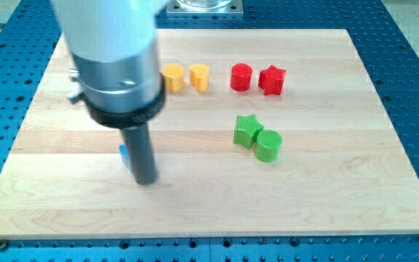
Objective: Slightly move the cube to the left
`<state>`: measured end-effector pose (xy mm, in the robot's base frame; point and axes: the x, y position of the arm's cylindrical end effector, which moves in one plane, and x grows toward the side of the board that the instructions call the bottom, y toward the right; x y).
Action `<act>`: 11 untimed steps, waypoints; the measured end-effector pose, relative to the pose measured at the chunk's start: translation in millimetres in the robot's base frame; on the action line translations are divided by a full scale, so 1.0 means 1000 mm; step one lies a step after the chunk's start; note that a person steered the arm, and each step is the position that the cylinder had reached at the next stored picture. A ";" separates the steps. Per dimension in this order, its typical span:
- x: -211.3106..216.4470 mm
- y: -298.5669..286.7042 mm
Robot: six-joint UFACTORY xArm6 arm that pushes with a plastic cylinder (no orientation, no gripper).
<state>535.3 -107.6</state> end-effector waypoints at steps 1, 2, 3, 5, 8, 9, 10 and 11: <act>-0.041 -0.048; -0.061 -0.082; -0.063 -0.093; 0.031 -0.057; -0.080 0.002; -0.118 0.000; -0.123 -0.002; -0.099 0.010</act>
